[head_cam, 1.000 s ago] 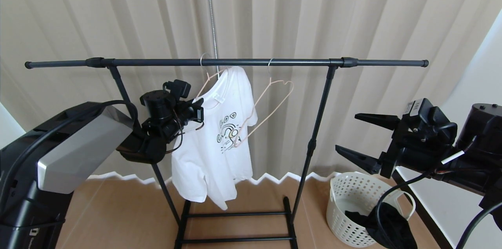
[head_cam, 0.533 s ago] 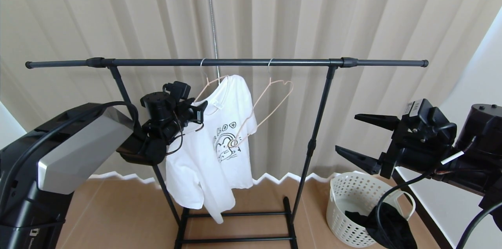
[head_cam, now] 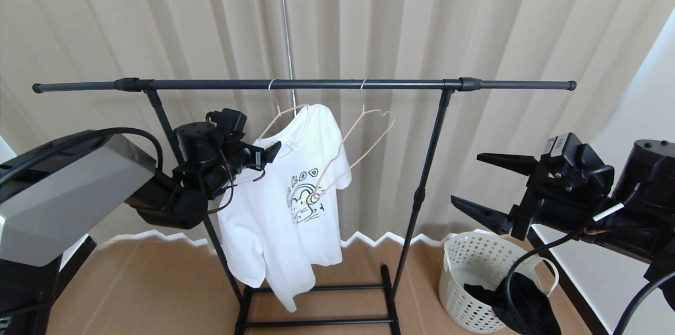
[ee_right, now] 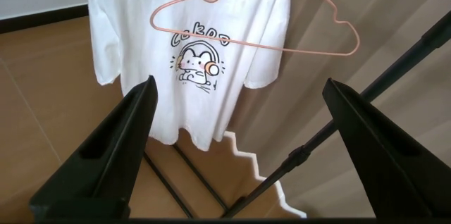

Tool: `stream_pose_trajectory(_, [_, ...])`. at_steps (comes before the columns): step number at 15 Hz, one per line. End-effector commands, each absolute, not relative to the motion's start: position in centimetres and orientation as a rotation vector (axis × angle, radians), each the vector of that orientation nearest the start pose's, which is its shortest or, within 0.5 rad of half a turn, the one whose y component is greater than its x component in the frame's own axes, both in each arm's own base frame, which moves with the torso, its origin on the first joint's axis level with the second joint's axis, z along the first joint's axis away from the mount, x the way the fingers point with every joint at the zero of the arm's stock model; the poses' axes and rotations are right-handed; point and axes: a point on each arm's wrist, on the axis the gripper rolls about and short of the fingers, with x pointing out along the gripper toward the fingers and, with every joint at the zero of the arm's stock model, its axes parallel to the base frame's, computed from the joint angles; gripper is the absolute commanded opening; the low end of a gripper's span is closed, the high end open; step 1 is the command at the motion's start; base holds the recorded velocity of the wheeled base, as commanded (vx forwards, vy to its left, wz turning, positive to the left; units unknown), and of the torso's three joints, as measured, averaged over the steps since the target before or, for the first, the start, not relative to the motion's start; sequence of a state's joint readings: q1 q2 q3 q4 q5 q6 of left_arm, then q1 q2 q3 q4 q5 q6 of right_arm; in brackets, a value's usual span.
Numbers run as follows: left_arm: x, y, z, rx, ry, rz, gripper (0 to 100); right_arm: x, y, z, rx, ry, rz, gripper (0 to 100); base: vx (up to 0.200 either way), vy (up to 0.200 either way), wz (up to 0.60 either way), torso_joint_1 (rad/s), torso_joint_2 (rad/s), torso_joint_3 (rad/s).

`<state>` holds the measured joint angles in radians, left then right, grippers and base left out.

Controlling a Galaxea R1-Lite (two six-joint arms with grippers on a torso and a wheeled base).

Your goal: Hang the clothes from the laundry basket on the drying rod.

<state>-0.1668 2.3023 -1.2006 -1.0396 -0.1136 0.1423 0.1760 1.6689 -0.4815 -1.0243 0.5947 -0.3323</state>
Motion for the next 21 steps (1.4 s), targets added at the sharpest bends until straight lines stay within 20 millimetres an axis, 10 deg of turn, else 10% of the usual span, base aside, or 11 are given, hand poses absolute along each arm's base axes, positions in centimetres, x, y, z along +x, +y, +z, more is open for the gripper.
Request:
stream_pose_trajectory(1, [43.1,-7.5,11.7,0.142,0.008,-0.281,100,25.5,5.8,15.0,-0.282,0.03,0.789,100,0.0,0.0,0.0,0.0,0.0,0.0])
stream_pose_trajectory(12, [32.8,-5.0,19.3,0.15,-0.01,-0.256,100,23.1,5.6,18.2,-0.24,-0.065,0.762,100,0.0,0.0,0.0,0.0,0.0,0.0])
stream_pose_trajectory(21, [15.1,-3.2,19.0,0.196,0.05,-0.346,100,15.4,3.7,25.8,-0.045,0.004,0.609,100,0.0,0.0,0.0,0.0,0.0,0.0])
